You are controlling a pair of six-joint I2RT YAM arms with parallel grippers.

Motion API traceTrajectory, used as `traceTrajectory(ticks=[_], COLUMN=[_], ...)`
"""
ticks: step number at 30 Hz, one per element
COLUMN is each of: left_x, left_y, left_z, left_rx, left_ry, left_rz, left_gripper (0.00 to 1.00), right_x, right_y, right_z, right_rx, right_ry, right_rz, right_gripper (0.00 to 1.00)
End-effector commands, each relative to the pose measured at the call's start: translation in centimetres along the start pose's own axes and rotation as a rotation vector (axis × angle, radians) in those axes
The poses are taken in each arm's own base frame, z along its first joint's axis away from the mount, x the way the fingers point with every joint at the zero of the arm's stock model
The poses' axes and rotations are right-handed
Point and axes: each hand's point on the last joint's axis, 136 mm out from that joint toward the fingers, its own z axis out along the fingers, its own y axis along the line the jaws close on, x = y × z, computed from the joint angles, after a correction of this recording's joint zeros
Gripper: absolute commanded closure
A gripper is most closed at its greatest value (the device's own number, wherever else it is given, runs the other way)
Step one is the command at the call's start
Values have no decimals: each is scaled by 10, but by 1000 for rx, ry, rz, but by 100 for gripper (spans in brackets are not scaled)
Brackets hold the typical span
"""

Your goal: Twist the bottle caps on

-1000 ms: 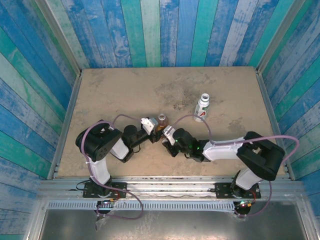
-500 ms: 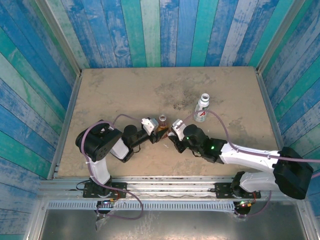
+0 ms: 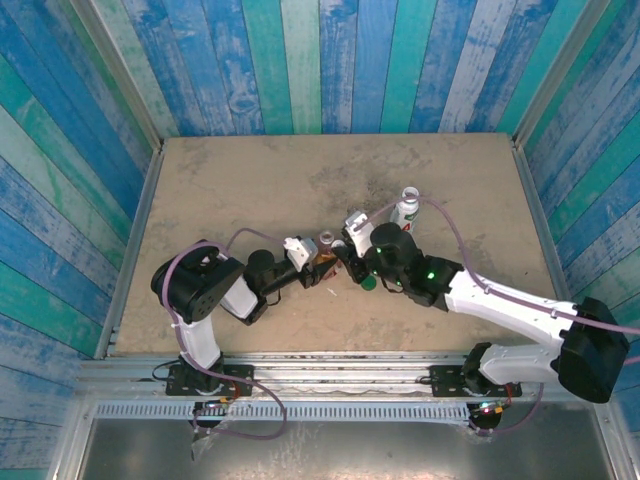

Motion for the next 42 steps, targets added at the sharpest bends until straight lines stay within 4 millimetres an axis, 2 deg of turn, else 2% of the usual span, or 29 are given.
traceTrajectory(ticks=[1,7,13,25,38,42], left_x=[15,16,16,18,16,15], left_y=[-10,-12,-12,-11,-12,-13], left_z=[-4,-4,-4,-2,-3,-2], left_rx=[44,53,58,55,62,66], left_ry=[66,67,68,75,73,73], left_rz=[-15,-14,-13,-17,-15,-13], left_gripper=[36,36,36,36,36,36], right_x=[-11,-18,-11,-2,6,-1], right_y=[2,0,-5,-9,-7,-6], right_z=[6,21,31,25,36,31], right_rx=[-21,-23,-14,-6,-15,-19], right_ry=[18,50,89,131,181,159], right_rz=[-25,-31,-28,-34,-26,-22], right_gripper=[67,67,67,67,65,61])
